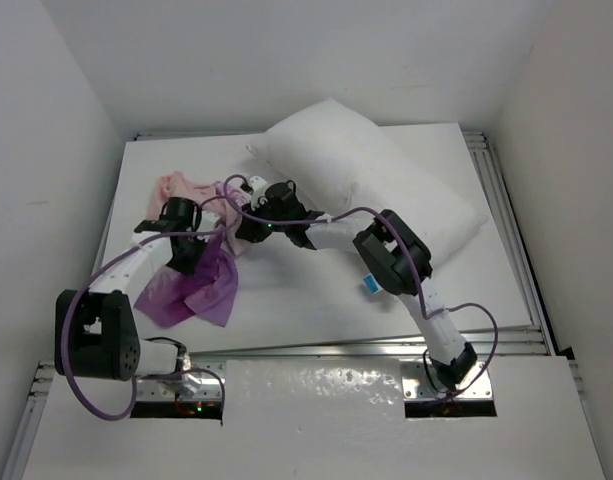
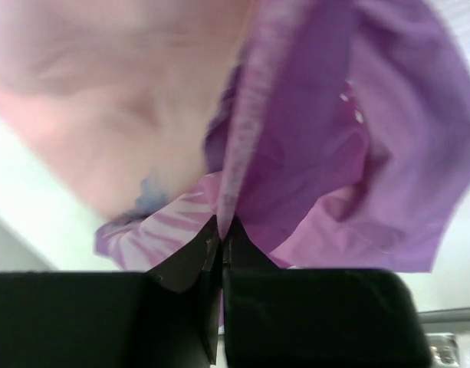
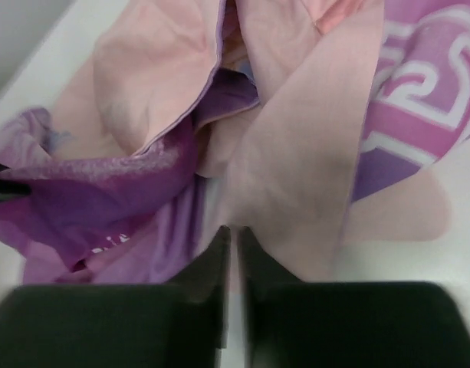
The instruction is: Put the pillow into the pillowcase
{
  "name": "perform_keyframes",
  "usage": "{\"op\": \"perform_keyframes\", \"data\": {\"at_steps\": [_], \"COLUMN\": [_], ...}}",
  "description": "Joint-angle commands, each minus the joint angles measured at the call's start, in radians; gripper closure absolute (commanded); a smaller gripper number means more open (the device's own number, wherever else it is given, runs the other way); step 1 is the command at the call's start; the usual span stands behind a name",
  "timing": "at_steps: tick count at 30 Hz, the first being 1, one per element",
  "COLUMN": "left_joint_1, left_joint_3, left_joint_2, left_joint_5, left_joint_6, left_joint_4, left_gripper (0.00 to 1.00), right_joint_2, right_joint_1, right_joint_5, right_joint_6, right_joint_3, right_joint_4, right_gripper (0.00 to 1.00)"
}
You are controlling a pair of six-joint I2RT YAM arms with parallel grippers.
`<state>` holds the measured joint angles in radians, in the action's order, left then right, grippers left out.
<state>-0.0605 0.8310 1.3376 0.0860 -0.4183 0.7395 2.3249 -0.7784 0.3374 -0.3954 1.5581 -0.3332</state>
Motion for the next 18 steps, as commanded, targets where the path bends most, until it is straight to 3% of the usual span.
{"op": "perform_keyframes", "data": {"at_steps": [1,4,5,8,12,16,18], "left_joint_1": [0.06,0.186,0.288,0.43,0.439,0.438,0.439], "left_joint_3": [0.065,0.187,0.238,0.408,0.509,0.612,0.64], "left_joint_2": [-0.089,-0.15,-0.179,-0.227,-0.314,-0.318,-0.322], "left_joint_5": [0.147,0.285,0.303,0.343,0.327,0.285,0.201], "left_joint_6": [0.0,-0.039,-0.06,-0.106,-0.175,-0.177,-0.169], "left_joint_4": [-0.002,-0.031,-0.04,-0.058,-0.095,-0.008,0.049], "left_gripper": [1.0,1.0,1.0,1.0,1.0,1.0,1.0], "right_joint_2": [-0.012,-0.076,-0.161,-0.359,-0.55,-0.636,-0.579], "right_joint_1": [-0.009,-0.002,0.007,0.054,0.132,0.145,0.127], "right_joint_5": [0.008,-0.081,-0.115,-0.227,-0.229,-0.227,-0.135], "right_joint_6": [-0.089,-0.051,-0.024,0.006,0.027,0.124,0.103], "right_joint_3": [0.031,-0.056,-0.099,-0.275,-0.409,-0.458,-0.382], "right_joint_4": [-0.124,-0.113,-0.136,-0.216,-0.24,-0.219,-0.162], "right_gripper": [1.0,1.0,1.0,1.0,1.0,1.0,0.59]}}
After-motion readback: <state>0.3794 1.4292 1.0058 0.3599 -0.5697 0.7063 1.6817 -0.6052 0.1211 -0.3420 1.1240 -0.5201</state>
